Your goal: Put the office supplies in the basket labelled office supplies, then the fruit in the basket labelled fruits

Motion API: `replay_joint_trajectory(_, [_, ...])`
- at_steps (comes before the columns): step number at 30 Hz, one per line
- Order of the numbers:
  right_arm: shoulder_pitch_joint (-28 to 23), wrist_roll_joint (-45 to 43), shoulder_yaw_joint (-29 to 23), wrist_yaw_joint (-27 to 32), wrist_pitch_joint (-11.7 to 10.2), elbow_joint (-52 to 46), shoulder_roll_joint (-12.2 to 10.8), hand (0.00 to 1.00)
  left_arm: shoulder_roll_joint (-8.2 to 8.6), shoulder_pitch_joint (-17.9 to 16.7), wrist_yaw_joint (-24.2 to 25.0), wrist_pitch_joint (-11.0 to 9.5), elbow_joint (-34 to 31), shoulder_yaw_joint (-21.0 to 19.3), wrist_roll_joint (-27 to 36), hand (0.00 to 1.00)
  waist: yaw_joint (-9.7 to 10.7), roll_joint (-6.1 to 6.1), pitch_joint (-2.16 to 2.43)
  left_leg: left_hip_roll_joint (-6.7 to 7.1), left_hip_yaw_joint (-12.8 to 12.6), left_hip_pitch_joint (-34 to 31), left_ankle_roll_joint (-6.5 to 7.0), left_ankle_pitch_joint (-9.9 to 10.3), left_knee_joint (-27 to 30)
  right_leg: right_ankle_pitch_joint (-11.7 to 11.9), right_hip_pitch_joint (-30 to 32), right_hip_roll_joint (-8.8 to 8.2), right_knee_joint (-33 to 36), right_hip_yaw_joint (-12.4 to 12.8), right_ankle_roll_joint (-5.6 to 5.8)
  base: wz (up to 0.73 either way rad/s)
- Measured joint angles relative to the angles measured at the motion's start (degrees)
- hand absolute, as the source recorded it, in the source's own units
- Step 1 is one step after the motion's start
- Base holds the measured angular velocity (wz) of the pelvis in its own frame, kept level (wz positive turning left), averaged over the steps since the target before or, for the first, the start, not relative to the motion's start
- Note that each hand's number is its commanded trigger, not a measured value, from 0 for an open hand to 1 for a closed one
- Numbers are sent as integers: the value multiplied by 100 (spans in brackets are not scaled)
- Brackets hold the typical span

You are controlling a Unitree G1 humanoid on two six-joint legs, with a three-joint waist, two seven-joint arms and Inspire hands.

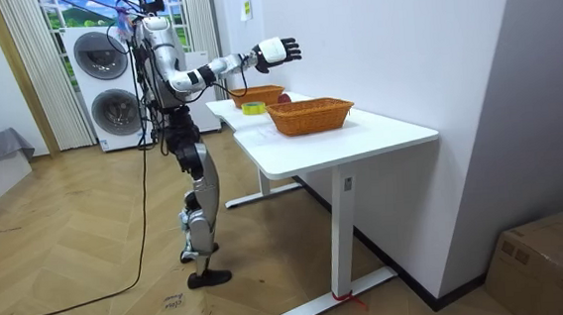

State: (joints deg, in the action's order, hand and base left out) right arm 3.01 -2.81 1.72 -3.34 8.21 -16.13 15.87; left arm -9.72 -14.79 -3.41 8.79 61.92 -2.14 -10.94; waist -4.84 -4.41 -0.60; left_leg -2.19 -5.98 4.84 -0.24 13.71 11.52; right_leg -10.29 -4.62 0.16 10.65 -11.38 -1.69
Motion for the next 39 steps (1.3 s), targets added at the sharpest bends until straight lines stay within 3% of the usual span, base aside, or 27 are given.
replay_joint_trajectory(4, [11,52,332,-61,2,1,-4,0,27,31,-19,64,-6,81,0,0,-51,94,64,-4,2,-13,-1,-2,26,1,28,-5,7,-26,-2,0])
replay_joint_trajectory(6, [28,83,456,-64,2,2,-55,0,31,77,-19,95,-9,125,-14,0,-80,114,74,-3,21,-14,0,-3,29,1,20,-14,6,-46,-2,3])
replay_joint_trajectory(15, [195,237,676,-62,3,431,-344,0,32,275,16,116,5,142,-110,0,-221,136,32,1,155,-64,-3,-9,96,-3,-23,-65,-19,-172,0,8])
replay_joint_trajectory(20, [272,251,898,24,4,623,-496,0,30,314,18,116,-24,137,-109,0,-350,133,35,24,176,-89,8,-11,137,-3,-16,-88,-20,-177,2,2])
replay_joint_trajectory(31, [275,288,1071,172,2,683,-496,0,55,275,-18,116,-354,131,-108,0,-350,200,2,73,298,-154,19,-19,114,-4,-16,-103,-12,-292,6,5])
replay_joint_trajectory(39, [307,244,1062,276,-2,1237,-472,0,50,228,7,118,-359,112,-378,0,-352,151,39,83,296,-117,34,-32,119,-3,-42,-117,-4,-367,9,2])
